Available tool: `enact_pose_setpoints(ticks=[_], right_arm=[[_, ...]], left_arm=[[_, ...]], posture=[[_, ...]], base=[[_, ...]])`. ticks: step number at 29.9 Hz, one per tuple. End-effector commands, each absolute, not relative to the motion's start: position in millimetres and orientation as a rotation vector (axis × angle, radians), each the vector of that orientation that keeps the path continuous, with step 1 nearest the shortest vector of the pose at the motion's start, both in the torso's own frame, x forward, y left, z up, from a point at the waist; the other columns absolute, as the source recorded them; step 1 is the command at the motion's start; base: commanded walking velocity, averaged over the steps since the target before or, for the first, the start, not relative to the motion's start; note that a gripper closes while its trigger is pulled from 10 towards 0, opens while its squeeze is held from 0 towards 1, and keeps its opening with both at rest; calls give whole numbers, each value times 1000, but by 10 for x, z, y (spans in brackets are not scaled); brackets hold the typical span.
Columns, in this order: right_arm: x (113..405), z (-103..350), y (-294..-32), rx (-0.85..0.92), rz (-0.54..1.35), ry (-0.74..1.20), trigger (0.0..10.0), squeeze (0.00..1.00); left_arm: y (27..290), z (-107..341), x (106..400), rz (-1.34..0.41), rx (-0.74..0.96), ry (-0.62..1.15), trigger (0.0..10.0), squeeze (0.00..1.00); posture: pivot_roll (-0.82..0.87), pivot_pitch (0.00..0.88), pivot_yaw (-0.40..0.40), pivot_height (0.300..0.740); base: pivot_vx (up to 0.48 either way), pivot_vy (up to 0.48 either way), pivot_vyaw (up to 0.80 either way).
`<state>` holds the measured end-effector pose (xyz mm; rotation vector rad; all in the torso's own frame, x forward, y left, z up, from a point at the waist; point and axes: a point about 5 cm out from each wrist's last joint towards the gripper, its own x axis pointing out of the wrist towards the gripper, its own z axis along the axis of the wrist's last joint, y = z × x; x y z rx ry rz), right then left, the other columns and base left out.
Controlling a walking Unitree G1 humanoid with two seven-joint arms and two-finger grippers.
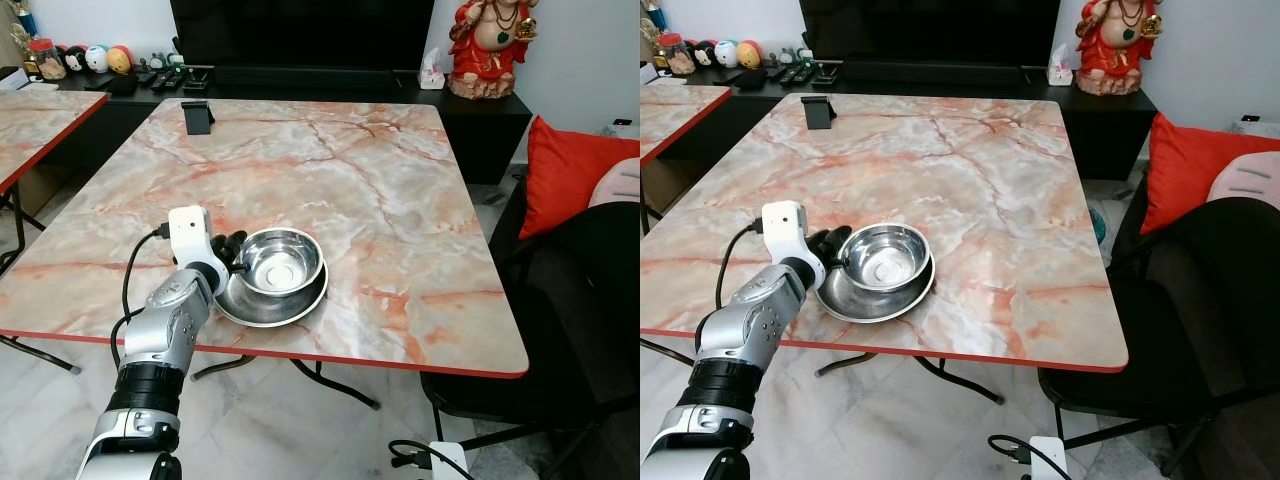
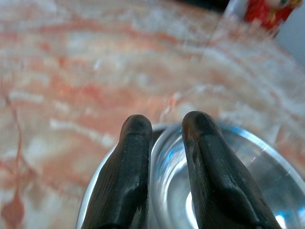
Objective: Setting the table
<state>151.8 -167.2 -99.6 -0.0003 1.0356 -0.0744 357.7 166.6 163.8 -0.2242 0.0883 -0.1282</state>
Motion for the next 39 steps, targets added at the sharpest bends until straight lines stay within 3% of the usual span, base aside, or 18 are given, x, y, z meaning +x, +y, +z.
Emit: enact_pose_setpoints(ticks=[1, 11, 26, 39], right_arm=[[1510, -1001, -1675, -5, -70, 1046, 10000, 0], [1513, -1000, -1669, -2, -69, 1047, 10000, 0], [1506, -1006, -1655, 0, -60, 1057, 10000, 0], [1497, -1010, -1653, 0, -56, 1063, 10000, 0]], left_arm=[[1591, 1831, 3593, -186, -215, 10, 10000, 0], [1458, 1780, 3585, -364, -235, 121, 10000, 0], [1514, 1535, 3562, -328, -222, 327, 10000, 0], [1525, 1496, 3550, -319, -190, 388, 10000, 0]], posture=[[-5, 0, -4, 740], [-10, 0, 3, 740], [-8, 0, 7, 740], [-10, 0, 9, 740]], base=[[0, 0, 0], [0, 0, 0], [0, 0, 0], [0, 0, 0]])
